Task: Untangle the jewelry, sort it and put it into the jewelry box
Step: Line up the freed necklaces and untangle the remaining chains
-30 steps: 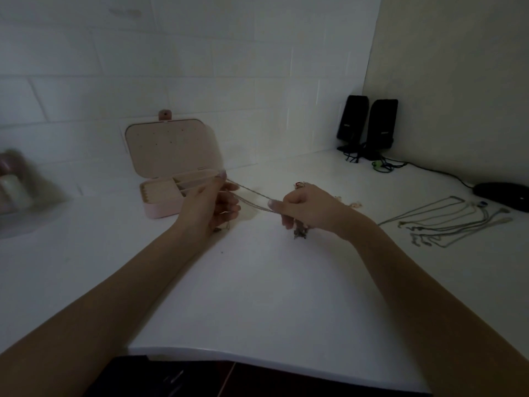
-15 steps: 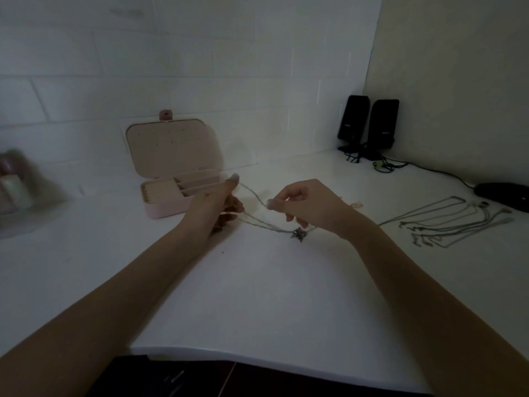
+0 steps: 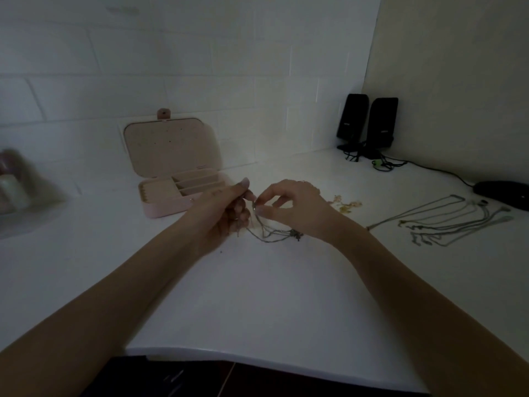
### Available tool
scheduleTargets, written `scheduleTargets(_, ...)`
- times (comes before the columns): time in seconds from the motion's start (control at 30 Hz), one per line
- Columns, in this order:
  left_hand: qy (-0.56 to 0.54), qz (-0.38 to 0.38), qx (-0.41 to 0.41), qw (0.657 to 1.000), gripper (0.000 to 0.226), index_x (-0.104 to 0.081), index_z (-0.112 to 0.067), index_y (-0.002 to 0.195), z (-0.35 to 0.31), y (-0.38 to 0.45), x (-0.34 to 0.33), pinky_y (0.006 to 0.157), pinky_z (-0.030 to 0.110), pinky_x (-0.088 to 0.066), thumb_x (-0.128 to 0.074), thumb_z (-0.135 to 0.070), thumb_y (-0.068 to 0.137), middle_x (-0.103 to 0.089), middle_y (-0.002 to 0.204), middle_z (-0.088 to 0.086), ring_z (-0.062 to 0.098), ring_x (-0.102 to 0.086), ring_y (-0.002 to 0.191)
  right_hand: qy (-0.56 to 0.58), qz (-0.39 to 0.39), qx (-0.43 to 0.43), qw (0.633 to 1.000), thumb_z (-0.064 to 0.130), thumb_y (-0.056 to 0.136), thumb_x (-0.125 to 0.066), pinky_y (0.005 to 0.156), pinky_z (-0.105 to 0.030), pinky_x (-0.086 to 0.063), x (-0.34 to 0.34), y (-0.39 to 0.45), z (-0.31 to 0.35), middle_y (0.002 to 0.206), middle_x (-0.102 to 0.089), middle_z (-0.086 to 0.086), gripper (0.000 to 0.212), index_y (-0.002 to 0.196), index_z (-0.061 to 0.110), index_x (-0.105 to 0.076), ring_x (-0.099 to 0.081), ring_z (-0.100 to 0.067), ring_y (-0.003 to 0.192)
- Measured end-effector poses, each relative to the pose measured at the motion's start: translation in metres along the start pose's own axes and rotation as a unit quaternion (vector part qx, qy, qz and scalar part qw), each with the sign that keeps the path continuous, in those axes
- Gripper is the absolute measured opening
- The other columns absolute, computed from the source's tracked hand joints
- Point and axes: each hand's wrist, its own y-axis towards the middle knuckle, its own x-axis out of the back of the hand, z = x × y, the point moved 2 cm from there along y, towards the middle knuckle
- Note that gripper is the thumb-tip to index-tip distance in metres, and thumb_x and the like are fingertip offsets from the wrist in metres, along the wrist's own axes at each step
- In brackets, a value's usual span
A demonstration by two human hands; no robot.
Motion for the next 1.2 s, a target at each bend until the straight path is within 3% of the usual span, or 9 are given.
scheduleTargets(0.13, 0.028, 0.022, 0.013, 0.999, 0.044, -0.063, -0.015, 0.05, 0.0, -0.002, -0.003, 0.047, 0.025, -0.035, -0.055, -0.039, 0.087, -0.043, 0.045, 0.0, 0.013, -0.047, 0.041, 0.015, 0.003, -0.009, 1.0, 0.029, 0.081, -0.072, 0.072, -0.032, -0.052, -0.007, 0.0, 0.001, 0.092, -0.067, 0.006, 0.008, 0.08, 0.026, -0.065, -0.065, -0.018, 0.08)
scheduleTargets(0.23, 0.031, 0.001, 0.027, 0.999, 0.055, -0.054, -0.014, 0.044, 0.0, -0.001, -0.002, 0.045, 0.025, -0.032, -0.05, -0.041, 0.092, -0.037, 0.041, 0.002, 0.015, -0.044, 0.037, 0.028, 0.008, -0.002, 1.0, 0.021, 0.085, -0.069, 0.062, -0.018, -0.048, -0.005, 0.002, 0.003, 0.07, -0.066, 0.01, 0.007, 0.081, 0.016, -0.071, -0.062, -0.003, 0.062)
scheduleTargets(0.37, 0.014, -0.013, 0.039, 0.999, 0.061, -0.038, -0.013, 0.04, 0.001, 0.0, 0.003, 0.04, 0.021, -0.027, -0.047, -0.042, 0.093, -0.024, 0.037, 0.002, 0.014, -0.029, 0.03, 0.12, 0.008, -0.032, 0.992, 0.011, 0.09, -0.061, 0.064, -0.019, -0.052, 0.003, 0.002, 0.004, 0.072, -0.068, -0.004, 0.012, 0.086, 0.005, -0.071, -0.064, -0.009, 0.058)
scheduleTargets(0.5, 0.062, -0.025, 0.026, 0.997, 0.061, -0.038, -0.013, 0.04, 0.001, 0.001, 0.005, 0.035, 0.015, -0.018, -0.048, -0.043, 0.093, -0.023, 0.037, 0.001, 0.012, -0.019, 0.027, 0.149, -0.024, -0.045, 0.987, 0.01, 0.095, -0.052, 0.069, -0.027, -0.055, 0.007, 0.001, 0.006, 0.075, -0.068, -0.009, 0.019, 0.081, 0.005, -0.062, -0.066, -0.015, 0.065)
scheduleTargets(0.63, 0.099, -0.049, 0.018, 0.994, 0.053, -0.046, -0.013, 0.048, 0.002, 0.001, 0.006, 0.039, 0.013, -0.017, -0.052, -0.041, 0.092, -0.022, 0.041, 0.0, 0.012, -0.019, 0.031, 0.35, -0.038, -0.109, 0.93, 0.013, 0.1, -0.043, 0.064, -0.036, -0.058, 0.014, 0.002, 0.011, 0.066, -0.06, -0.01, 0.025, 0.077, 0.007, -0.052, -0.062, -0.022, 0.058)
scheduleTargets(0.73, 0.135, -0.061, -0.012, 0.989, 0.04, -0.052, -0.012, 0.06, 0.002, 0.002, 0.008, 0.038, 0.014, -0.018, -0.055, -0.034, 0.093, -0.028, 0.046, 0.001, 0.014, -0.023, 0.035, 0.356, -0.052, -0.108, 0.927, 0.018, 0.099, -0.045, 0.045, -0.025, -0.043, 0.021, 0.001, 0.009, 0.053, -0.043, -0.001, 0.023, 0.08, 0.01, -0.056, -0.039, -0.014, 0.041)
scheduleTargets(0.9, 0.16, -0.091, -0.056, 0.981, 0.015, -0.053, -0.015, 0.081, 0.0, 0.001, 0.013, 0.033, 0.013, -0.025, -0.067, -0.017, 0.086, -0.052, 0.062, 0.001, 0.01, -0.043, 0.038, 0.38, -0.093, -0.09, 0.916, 0.027, 0.094, -0.056, 0.039, -0.018, -0.017, 0.034, 0.002, 0.003, 0.049, -0.025, 0.008, 0.019, 0.087, 0.012, -0.065, -0.019, -0.006, 0.041)
scheduleTargets(1.03, 0.076, -0.046, -0.035, 0.995, 0.007, -0.064, -0.011, 0.085, -0.006, -0.004, 0.007, 0.034, 0.015, -0.029, -0.059, -0.011, 0.091, -0.061, 0.075, 0.001, 0.006, -0.054, 0.046, 0.419, -0.087, -0.088, 0.899, 0.027, 0.094, -0.055, 0.037, -0.017, -0.013, 0.036, 0.001, 0.003, 0.049, -0.022, 0.008, 0.019, 0.09, 0.012, -0.066, -0.016, -0.004, 0.04)
scheduleTargets(1.2, 0.016, -0.014, -0.014, 1.0, 0.016, -0.067, -0.011, 0.087, -0.013, -0.006, 0.004, 0.037, 0.015, -0.039, -0.053, -0.013, 0.093, -0.062, 0.062, -0.001, 0.006, -0.06, 0.051, 0.327, -0.059, -0.116, 0.936, 0.036, 0.093, -0.055, 0.042, -0.021, -0.027, 0.036, -0.001, 0.003, 0.049, -0.036, 0.002, 0.031, 0.075, 0.015, -0.07, -0.028, -0.01, 0.041)
